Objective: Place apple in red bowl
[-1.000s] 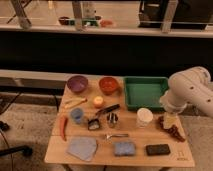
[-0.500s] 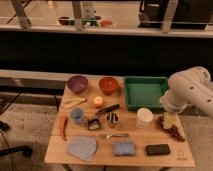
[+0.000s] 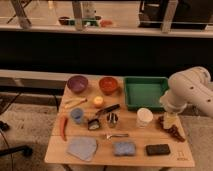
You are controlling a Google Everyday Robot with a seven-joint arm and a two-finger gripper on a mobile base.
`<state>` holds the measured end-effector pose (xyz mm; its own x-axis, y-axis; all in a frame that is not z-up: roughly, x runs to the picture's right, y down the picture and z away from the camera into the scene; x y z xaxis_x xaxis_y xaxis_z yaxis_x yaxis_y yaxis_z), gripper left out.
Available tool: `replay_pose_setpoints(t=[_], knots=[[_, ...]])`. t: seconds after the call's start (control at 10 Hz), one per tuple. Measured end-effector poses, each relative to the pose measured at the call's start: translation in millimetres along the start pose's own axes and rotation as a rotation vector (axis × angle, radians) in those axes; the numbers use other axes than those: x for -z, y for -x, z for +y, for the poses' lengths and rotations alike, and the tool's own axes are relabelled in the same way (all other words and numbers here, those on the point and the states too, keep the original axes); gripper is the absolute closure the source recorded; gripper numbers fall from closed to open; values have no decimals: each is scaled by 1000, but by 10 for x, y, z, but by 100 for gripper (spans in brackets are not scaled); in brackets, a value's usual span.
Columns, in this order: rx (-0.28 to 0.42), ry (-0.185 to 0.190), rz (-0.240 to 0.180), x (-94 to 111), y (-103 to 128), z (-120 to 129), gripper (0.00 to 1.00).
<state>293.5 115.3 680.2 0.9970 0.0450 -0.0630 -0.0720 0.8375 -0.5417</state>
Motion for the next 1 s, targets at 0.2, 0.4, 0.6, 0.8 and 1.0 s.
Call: replay_pose_setpoints(t=[0.2, 0.4, 0.6, 0.8, 1.0], knots=[[7, -9, -27, -25, 104, -43, 20], [42, -23, -75, -74, 455, -144, 20], [66, -37, -108, -95, 637, -263, 20], [93, -61, -149, -84, 790, -393, 20], [130, -98, -192, -63, 1076, -490, 20]])
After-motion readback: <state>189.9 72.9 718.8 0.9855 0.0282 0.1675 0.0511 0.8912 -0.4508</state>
